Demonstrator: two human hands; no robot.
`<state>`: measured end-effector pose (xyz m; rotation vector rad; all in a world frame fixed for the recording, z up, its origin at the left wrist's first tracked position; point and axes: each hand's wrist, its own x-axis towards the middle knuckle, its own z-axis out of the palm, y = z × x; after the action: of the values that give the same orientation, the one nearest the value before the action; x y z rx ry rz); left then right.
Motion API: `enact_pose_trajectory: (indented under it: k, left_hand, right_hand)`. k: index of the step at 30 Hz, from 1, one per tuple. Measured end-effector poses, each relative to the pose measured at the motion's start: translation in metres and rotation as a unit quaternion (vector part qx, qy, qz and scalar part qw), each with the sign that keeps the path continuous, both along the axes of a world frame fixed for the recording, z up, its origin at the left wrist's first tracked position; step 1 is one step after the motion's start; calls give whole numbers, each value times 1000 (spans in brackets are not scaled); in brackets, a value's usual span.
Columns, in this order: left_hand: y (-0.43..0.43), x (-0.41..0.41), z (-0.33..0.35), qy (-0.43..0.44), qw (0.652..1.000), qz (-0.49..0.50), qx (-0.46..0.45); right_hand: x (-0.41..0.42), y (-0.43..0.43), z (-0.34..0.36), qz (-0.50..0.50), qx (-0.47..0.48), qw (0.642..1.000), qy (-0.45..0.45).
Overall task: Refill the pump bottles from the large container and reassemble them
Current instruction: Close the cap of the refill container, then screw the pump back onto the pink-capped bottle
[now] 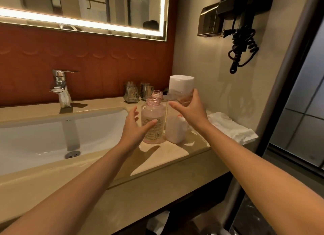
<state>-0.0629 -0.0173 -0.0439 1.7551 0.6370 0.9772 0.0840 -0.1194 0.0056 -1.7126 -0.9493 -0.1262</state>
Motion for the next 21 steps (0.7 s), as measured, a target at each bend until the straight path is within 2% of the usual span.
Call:
enact_pose_trajectory:
  k: [10,18,21]
  left_hand:
    - [5,18,-4,-13,999,-16,49]
    - [11,18,-6,-7,998,-22,57]
    - [13,17,-6,-5,998,-29,59]
  right_hand:
    - [25,41,2,-14,-21,999,21]
    - [30,35,-4,42,3,998,56]
    - [45,20,-14,-46,11,998,40]
